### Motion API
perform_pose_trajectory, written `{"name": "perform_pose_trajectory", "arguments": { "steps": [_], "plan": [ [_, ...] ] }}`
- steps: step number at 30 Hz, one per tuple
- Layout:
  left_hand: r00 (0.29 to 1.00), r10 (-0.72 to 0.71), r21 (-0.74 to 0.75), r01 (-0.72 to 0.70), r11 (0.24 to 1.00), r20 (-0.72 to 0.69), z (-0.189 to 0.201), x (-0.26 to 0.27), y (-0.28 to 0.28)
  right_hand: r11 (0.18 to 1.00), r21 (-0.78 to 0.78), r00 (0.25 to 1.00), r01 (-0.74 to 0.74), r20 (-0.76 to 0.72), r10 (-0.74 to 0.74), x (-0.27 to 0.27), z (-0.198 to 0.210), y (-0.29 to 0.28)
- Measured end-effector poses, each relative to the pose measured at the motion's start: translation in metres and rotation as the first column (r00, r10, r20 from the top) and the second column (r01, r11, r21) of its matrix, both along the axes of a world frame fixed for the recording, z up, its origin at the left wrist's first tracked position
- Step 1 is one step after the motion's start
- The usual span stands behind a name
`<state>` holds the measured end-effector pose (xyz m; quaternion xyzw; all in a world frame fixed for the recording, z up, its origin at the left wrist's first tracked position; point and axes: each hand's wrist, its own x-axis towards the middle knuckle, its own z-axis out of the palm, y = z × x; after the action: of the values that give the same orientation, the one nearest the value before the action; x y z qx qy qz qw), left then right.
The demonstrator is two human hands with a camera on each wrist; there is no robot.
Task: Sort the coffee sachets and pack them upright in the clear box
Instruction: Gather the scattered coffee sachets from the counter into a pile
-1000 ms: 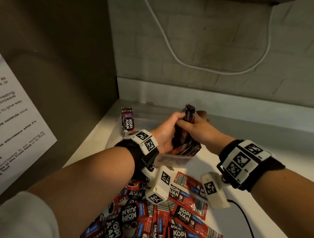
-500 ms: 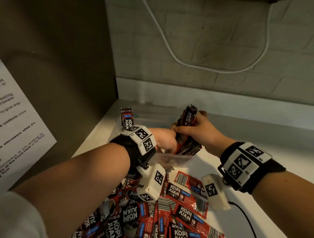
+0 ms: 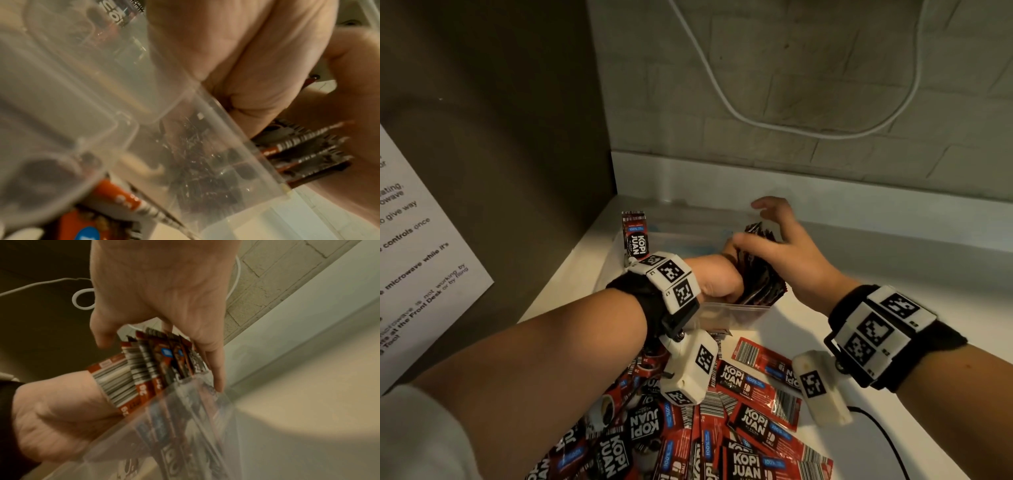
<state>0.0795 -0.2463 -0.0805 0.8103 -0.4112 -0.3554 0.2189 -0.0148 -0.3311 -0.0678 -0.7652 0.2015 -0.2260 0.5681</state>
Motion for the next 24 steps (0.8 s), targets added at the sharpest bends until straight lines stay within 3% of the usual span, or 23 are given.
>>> {"name": "perform_pose_trajectory", "arguments": {
  "steps": [3, 7, 10, 12, 15, 19, 21, 24],
  "plan": [
    [0.981, 0.023, -0.084, -0.039, 0.996, -0.191, 0.0, 0.005, 0.006, 0.998, -0.057, 1.0, -0.009, 0.019, 0.01, 0.005, 0.001, 0.004],
    [0.844, 0.022, -0.145, -0.118, 0.982, -0.536, -0.002, 0.008, 0.012, 0.971, -0.238, 0.99, -0.005, -0.141, -0.03, 0.013, -0.009, 0.002],
    [0.774, -0.036, -0.113, -0.046, 0.993, -0.632, -0.001, 0.012, 0.016, 0.962, -0.27, 0.978, -0.044, -0.209, -0.014, 0.013, -0.009, -0.001],
    [0.808, -0.1, -0.097, 0.054, 0.994, -0.58, -0.003, 0.015, 0.017, 0.959, -0.278, 0.974, -0.051, -0.226, -0.013, 0.012, -0.009, -0.002],
    [0.925, -0.168, -0.03, 0.167, 0.985, -0.342, -0.003, 0.012, 0.014, 0.957, -0.286, 0.968, -0.057, -0.251, -0.018, 0.012, -0.011, -0.001],
    [0.991, -0.117, -0.023, 0.115, 0.993, -0.07, 0.0, 0.005, 0.002, 0.933, -0.356, 0.959, -0.043, -0.276, -0.061, 0.016, -0.009, -0.007],
    [0.993, -0.098, -0.083, 0.091, 0.992, -0.073, -0.002, 0.004, -0.005, 0.935, -0.355, 0.956, -0.017, -0.279, -0.089, 0.019, -0.007, -0.01],
    [0.976, -0.046, -0.065, 0.033, 0.997, -0.212, -0.002, 0.003, -0.009, 0.956, -0.294, 0.953, 0.006, -0.289, -0.095, 0.021, -0.006, -0.013]
  ]
}}
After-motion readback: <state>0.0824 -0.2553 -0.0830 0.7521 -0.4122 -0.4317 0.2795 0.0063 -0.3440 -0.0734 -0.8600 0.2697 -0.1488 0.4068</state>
